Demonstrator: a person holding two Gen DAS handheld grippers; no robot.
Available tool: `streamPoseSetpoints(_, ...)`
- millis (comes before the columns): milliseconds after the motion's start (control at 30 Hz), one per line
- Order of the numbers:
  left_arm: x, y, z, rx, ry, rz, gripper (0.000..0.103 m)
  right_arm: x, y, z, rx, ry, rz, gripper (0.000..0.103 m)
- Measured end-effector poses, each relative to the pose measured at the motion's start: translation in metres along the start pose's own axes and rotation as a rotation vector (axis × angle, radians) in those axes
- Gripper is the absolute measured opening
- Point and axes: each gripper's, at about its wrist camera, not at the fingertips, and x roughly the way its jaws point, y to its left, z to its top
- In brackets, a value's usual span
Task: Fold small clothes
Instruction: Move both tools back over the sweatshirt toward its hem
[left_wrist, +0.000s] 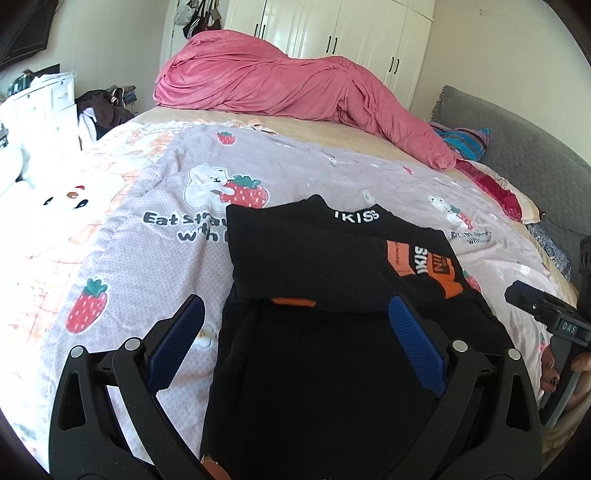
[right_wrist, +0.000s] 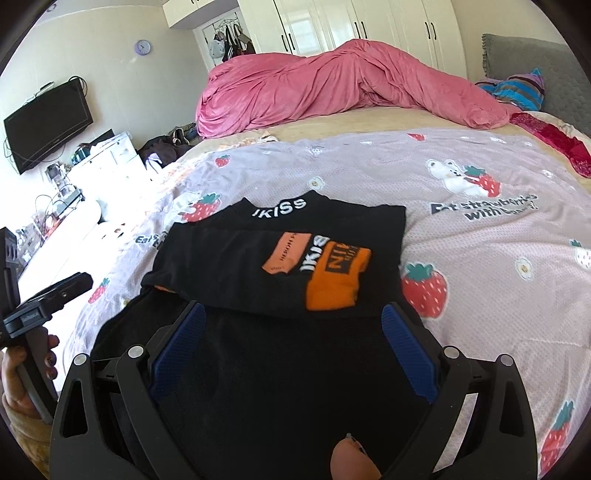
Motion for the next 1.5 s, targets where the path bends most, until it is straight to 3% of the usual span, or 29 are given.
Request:
streamPoseSetpoints(367, -0.010, 0.015, -0.039, -0.048, 0.051, 0.040, 0.094, -0.018, -0.012, -0.030, -0.024, 0.035, -0.009, 0.095)
streamPoseSetpoints(933, -0.042, 0.053, -0.088, -0.139, 0.119, 0.106, 0.094, -0.038, -0.023, -0.047, -0.036, 0.033, -0.007, 0.095)
streamPoseSetpoints(1500, -0.067, 0.052, -0.135, -0.166, 0.196, -0.031, 0.090, -0.049, -0.022, -0.069, -0.031, 0.044, 0.009, 0.095)
